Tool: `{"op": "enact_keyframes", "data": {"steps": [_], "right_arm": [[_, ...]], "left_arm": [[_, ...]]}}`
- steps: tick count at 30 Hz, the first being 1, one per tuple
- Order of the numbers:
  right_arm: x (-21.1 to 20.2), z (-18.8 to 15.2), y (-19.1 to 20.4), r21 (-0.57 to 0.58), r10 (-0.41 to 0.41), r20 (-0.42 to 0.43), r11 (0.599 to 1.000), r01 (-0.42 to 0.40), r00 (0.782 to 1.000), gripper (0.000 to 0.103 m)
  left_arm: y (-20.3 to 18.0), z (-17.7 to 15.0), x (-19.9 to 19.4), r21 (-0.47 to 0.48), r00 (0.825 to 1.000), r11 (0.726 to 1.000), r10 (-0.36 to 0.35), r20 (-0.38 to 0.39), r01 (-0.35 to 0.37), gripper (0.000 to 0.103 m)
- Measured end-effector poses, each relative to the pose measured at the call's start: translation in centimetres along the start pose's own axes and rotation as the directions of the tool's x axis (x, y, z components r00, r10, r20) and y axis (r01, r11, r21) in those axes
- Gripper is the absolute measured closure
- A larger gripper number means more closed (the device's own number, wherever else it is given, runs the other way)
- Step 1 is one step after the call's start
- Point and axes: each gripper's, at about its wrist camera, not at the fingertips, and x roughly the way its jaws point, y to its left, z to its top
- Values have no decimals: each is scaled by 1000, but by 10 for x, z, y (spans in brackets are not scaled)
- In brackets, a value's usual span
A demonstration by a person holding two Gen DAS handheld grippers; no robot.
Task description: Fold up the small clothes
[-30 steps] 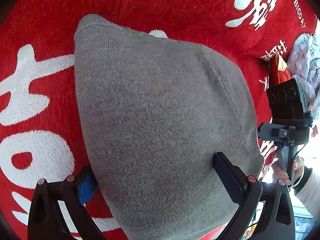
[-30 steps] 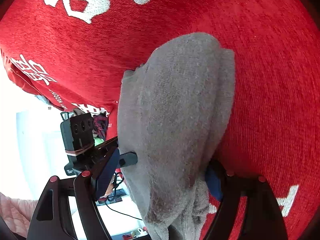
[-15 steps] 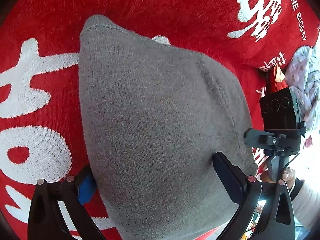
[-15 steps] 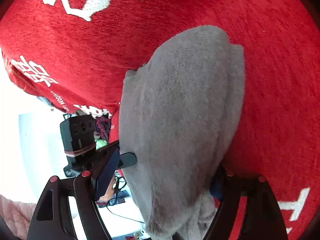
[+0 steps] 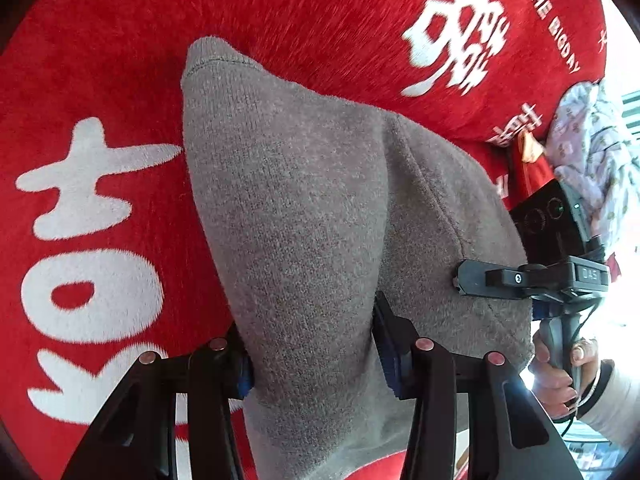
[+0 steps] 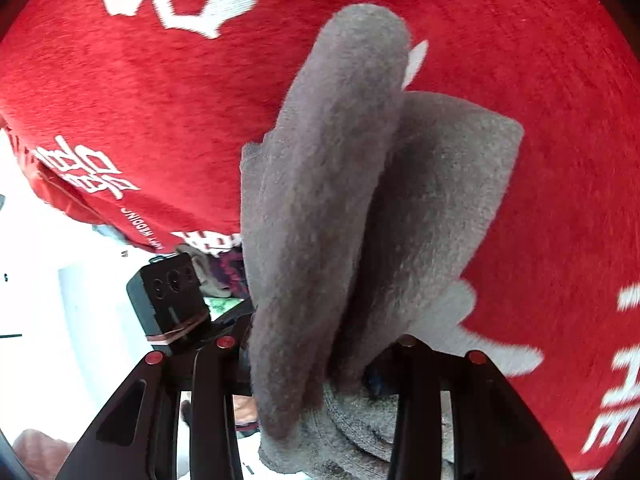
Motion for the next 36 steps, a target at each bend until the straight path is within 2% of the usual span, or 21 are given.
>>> {"op": "enact_keyframes", "data": {"steps": [3,9,17,23,26,28,29,30,31,35,36], "right_arm": [[-5,-11,10,13,25,-12,1000,-25,1000,61],[0,-48,33,9,35,-35,999,-35,999,61],[57,-111,38,13,54,-64,998,-53,996,61],[105,-144,43,-49,-21,-119,999,16,993,61],[128,-146,45,-112,-122,-132,988,107,984,60],[141,-145,43,-157,-255,-142,960,233,956,59],[143,-145,42,-188,-329,-139,935,302,934,53],[142,-145,45,-231,-401,-114,901,368,909,42],[140,-143,50,-242,-409,-101,894,377,907,41],[117,-135,42,-161,-349,-49,928,337,936,38],[111,-130,37,-114,-310,-27,945,305,950,38]], "left_arm": [[-5,-10,-23,-9,1000,1000,-23,21,23,54],[-6,-39,-60,15,999,1000,-13,33,13,54],[49,-104,-100,-30,1000,999,15,11,-14,54],[92,-149,-105,-88,999,996,30,-26,-32,53],[111,-162,-93,-113,997,991,71,-40,-75,53],[125,-169,-85,-141,989,980,134,-59,-141,53],[130,-172,-86,-156,991,979,127,-50,-133,53],[132,-172,-90,-178,994,978,105,-38,-110,53],[135,-174,-97,-199,994,974,104,-19,-106,53],[138,-177,-119,-195,983,967,176,44,-165,53],[139,-176,-123,-199,978,962,202,57,-188,53]]}}
